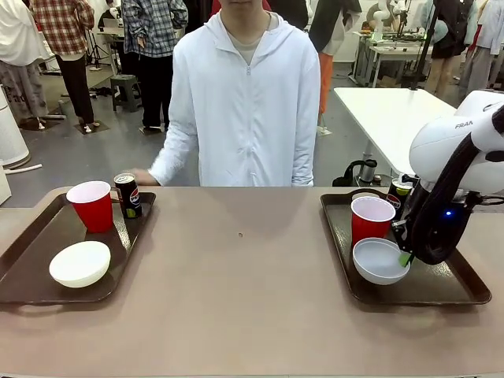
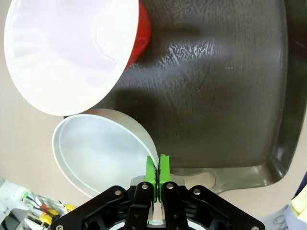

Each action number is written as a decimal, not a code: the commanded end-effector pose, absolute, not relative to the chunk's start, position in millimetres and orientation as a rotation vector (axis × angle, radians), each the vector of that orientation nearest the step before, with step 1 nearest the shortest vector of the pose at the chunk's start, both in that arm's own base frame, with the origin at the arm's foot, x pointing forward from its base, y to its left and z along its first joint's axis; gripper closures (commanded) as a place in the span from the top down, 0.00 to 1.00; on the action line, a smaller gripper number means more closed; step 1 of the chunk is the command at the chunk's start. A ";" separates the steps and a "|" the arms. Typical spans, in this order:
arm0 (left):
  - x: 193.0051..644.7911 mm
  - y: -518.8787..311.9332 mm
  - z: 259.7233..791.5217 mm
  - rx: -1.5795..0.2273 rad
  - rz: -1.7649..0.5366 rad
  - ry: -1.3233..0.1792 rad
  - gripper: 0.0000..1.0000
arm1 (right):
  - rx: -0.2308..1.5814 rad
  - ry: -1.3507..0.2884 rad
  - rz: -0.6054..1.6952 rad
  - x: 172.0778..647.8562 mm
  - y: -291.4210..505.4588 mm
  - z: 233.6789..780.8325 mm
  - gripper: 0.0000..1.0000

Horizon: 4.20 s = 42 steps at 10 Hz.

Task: Prepare tableware on both trays.
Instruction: Pick up a Picnic Bowl from the table and place it on a Handle tray.

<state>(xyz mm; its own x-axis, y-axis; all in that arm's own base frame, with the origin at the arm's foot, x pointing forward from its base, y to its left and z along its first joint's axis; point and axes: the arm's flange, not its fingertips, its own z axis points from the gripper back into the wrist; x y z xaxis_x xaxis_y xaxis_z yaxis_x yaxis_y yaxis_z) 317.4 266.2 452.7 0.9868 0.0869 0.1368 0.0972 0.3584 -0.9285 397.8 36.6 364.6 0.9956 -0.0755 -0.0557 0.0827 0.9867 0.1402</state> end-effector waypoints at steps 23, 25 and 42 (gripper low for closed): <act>315.1 265.8 453.8 -1.212 -0.010 -0.184 1.00 | -0.039 -0.052 0.076 300.9 49.4 489.2 1.00; 315.1 265.8 453.8 -1.212 -0.010 -0.184 1.00 | -0.039 -0.052 0.076 300.9 49.4 489.2 1.00; 315.1 265.8 453.8 -1.212 -0.010 -0.184 1.00 | 1.188 -0.156 -0.207 325.6 -205.2 425.1 1.00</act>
<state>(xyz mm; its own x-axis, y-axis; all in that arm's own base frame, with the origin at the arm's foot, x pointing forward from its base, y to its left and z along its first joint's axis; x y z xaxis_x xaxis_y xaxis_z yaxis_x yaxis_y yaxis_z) 317.4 266.1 452.5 0.9869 0.0867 0.1363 0.0967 0.3585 -0.9285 327.7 -210.2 412.5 0.9849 -0.1723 0.0180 0.0454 0.3567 0.9331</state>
